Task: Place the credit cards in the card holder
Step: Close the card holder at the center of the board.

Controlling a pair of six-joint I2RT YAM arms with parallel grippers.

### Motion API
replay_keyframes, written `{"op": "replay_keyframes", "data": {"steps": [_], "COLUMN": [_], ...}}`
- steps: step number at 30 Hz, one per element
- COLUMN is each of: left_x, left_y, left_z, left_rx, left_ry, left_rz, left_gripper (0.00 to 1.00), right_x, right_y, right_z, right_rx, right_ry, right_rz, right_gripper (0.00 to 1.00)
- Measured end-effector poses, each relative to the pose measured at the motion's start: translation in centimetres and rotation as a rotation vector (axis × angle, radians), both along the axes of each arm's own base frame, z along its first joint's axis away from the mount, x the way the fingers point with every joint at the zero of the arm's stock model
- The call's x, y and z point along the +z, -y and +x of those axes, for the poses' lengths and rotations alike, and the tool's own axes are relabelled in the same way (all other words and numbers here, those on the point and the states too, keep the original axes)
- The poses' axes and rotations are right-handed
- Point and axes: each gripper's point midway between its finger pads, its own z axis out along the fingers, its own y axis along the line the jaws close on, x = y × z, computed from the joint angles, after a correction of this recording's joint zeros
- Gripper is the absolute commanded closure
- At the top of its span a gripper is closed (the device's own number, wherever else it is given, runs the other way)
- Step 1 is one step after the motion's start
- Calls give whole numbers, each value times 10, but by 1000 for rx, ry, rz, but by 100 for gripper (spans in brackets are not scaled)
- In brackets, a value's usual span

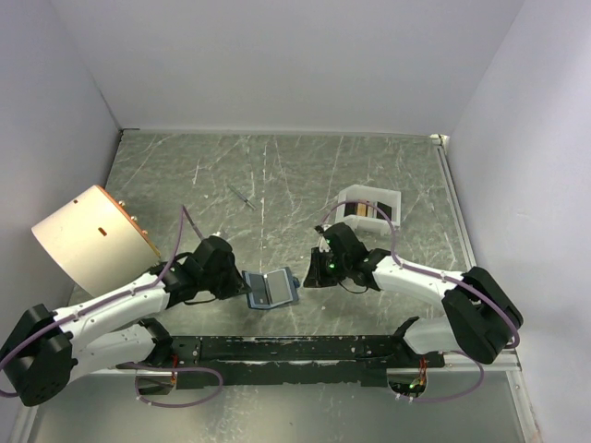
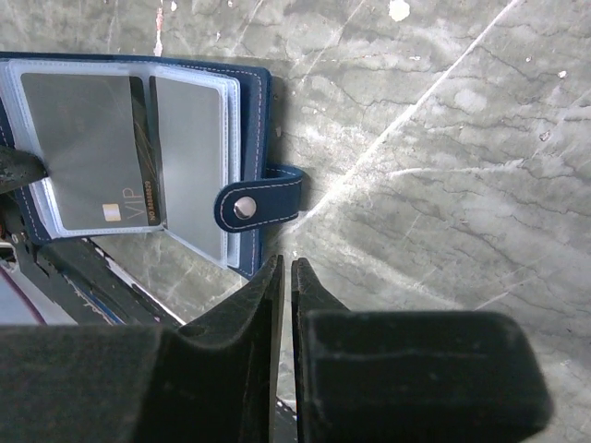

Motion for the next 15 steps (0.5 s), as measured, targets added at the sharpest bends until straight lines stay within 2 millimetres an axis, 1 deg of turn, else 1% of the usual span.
{"op": "replay_keyframes", "data": {"steps": [5, 11, 15], "left_x": [1, 4, 5], "left_y": [-3, -5, -5], "left_z": [0, 0, 1], "left_rx": [-2, -3, -5], "left_ry": [-1, 0, 2], "left_rz": [20, 36, 47], "left_gripper": [91, 90, 90], "right_x": [1, 2, 6], "right_y": [-1, -3, -12], "right_z": [0, 0, -6], "right_rx": [2, 5, 38], "right_ry": [1, 3, 17], "right_rz": [1, 7, 8], "right_gripper": [85, 73, 64]}}
